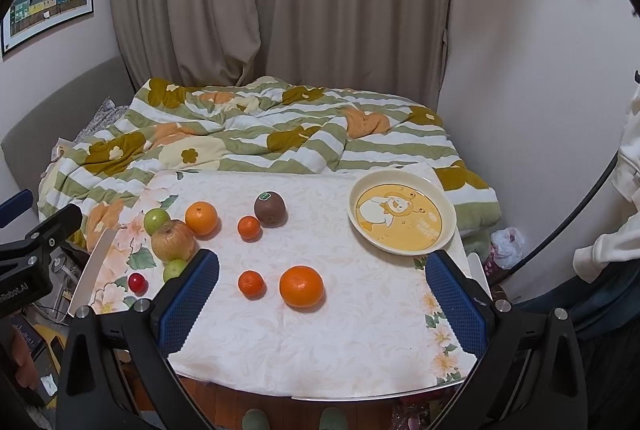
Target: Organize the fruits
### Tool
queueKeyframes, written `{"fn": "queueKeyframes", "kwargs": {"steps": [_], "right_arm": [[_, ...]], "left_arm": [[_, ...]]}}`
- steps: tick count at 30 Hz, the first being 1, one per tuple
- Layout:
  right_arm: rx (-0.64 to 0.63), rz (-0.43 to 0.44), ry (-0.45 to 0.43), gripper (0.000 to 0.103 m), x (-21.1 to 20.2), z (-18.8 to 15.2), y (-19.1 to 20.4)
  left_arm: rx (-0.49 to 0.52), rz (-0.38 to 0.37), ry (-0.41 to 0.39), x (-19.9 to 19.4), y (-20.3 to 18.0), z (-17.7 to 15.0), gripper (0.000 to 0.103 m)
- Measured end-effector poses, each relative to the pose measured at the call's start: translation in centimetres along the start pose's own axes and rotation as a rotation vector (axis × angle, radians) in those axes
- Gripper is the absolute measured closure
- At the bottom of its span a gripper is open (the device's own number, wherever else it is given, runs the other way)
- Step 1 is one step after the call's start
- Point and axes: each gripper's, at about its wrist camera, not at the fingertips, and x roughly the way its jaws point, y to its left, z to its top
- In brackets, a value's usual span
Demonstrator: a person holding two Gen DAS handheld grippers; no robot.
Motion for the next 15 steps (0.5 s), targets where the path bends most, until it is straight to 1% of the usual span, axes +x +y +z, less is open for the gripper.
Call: {"fn": "queueKeyframes", "kwargs": {"steps": [6,10,13,15], "right_arm": [[0.000,0.006,-0.006,0.000,0.0,0.3,-0.2],[0.019,0.000,0.006,0.000,0.3,0.3,-0.2],[0.030,-0.014,0.041,0.000,1.3,-0.1,-0.3],[0.018,-0.043,0.066,0.000,2.1,-0.7,-0.1]], "left_arm": [[0.005,-0.017,0.000,0.5,0.1,0.7,0.000],[0.005,-0.007,0.014,1.0,1.3,0.5,0.000],[0.010,-0.006,0.048,1.9,2.6,0.0,0.000],[0.023,-0.011,0.080,3.0,3.1,-0.5,0.000]]}}
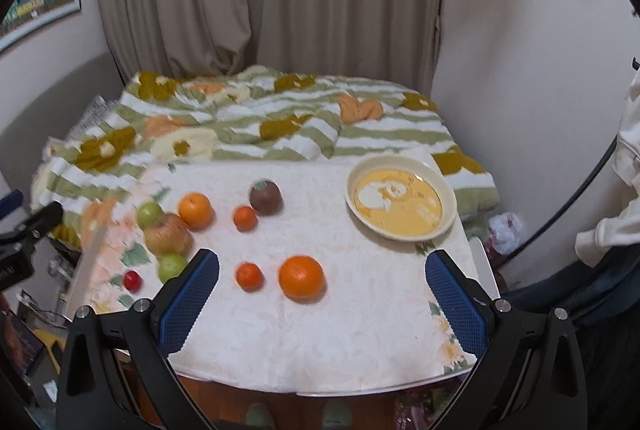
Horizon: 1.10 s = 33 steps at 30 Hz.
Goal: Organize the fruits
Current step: 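Grasp the green apple with the left tool while the right tool grasps the large orange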
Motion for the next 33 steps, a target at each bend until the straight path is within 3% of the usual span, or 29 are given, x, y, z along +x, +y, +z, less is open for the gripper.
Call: {"fn": "queueKeyframes", "kwargs": {"steps": [7,12,19,29,31,33], "right_arm": [[-0.031,-0.026,0.085,0.000,4.0,-2.7,0.3],[-0.032,-0.029,0.119,0.000,6.7,-4.2,-0.4],[-0.087,0.016,0.183,0.000,11.4,-5.4,-0.7],[-0.197,0.135,0.234,0.001,15.0,-5.8,0.3],[-0.223,0.160,0.245,0.006,15.5,-5.7,0.6],[-0.257,0.185,0.258,0.010,16.0,-5.7,0.9]], "left_arm": [[0.041,-0.096,0.109,4.7,0.9,-2.2,0.000],[0.056,-0.149,0.182,8.4,-0.5,-4.0,0.000],[0.078,-0.143,0.247,12.2,-3.1,-6.1,0.000],[0.059,-0.075,0.309,15.6,-4.9,-7.8,0.003],[0.058,-0.063,0.314,16.1,-5.1,-7.9,0.004],[0.052,-0.051,0.324,16.6,-5.2,-7.8,0.014]]}}
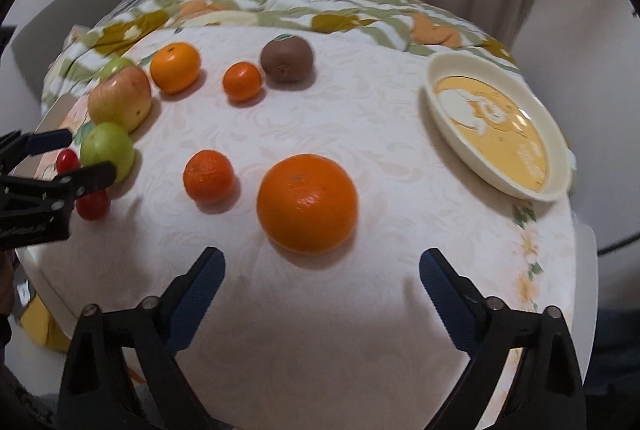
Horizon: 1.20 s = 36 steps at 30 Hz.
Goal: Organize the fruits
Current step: 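Grasp the green apple with the left tool while the right tool grasps the large orange, then carry the green apple and large orange to the cream plate with both tools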
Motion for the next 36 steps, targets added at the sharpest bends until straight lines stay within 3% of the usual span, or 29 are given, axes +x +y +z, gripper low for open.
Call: {"fn": "queueKeyframes", "kwargs": {"steps": [5,9,12,16,24,28,36], "right_arm": [[-0.052,0.038,0.011,0.017,1.3,0.9,0.0],[-0.076,0.062,0.015,0.017,2.0,1.4,-0.1],[-0.093,0.085,0.024,0.027,2.4,1.8,-0.1],[-0.114,0.106,0.038,0.034,3.0,2.0,0.1],[-0.127,0.118,0.021,0.038,3.1,2.2,0.1],[-0.132,0.101,0.015,0.047,3.2,2.4,0.2],[-0.086,0.093,0.008,0.048,2.5,2.1,-0.3]], "left_arm": [[-0.025,0.029,0.022,1.0,-0.1,0.3,0.020],[-0.037,0.035,0.037,1.4,-0.2,0.3,0.031],[-0.042,0.017,0.047,1.7,-0.5,0.4,0.044],[-0.027,0.044,0.050,1.7,-1.1,0.4,0.044],[-0.028,0.032,0.049,1.5,-1.1,0.2,0.044],[-0.012,0.024,0.040,1.4,-1.4,0.1,0.044],[0.022,0.002,0.016,0.0,-1.7,-0.3,0.044]]}}
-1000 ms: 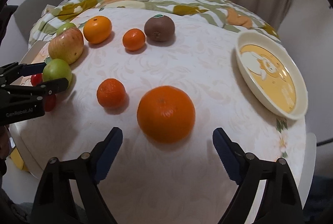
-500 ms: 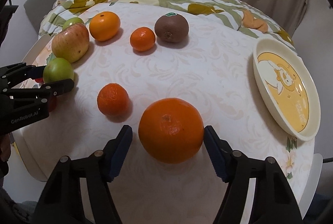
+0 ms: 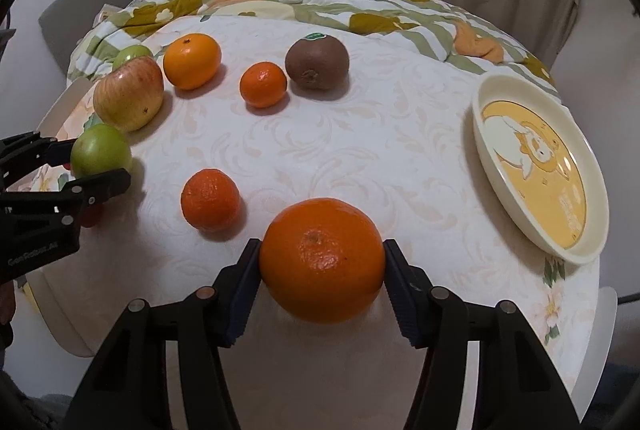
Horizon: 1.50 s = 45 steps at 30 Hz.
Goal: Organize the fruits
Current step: 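Carry the green apple and large orange to the cream plate with both tools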
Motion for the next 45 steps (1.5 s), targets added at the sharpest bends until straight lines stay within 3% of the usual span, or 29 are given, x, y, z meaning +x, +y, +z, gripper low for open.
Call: {"fn": "queueKeyframes", "kwargs": {"steps": [12,19,25,34,45], "right_arm": [[0.150,-0.067,-0.084,0.048,-7.0,0.3,0.7],[0.258,-0.112,-0.137,0.048,-11.5,1.1,0.6],[0.356,-0.139,-0.176,0.048,-14.2,1.9,-2.1],[0.360,-0.182,-0.242,0.048,-16.1,3.4,-9.4],[0.298,-0.112,-0.222,0.048,-13.9,4.7,-19.9]], "left_arm": [[0.042,-0.073,-0.092,-6.3,1.2,1.2,0.044],[0.132,-0.114,-0.174,-9.8,0.7,4.0,0.044],[0.188,-0.178,-0.243,-10.9,-0.5,7.6,0.044],[0.193,-0.244,-0.281,-10.3,-6.6,13.4,0.044],[0.150,-0.284,-0.249,-6.5,-17.4,19.5,0.044]]}}
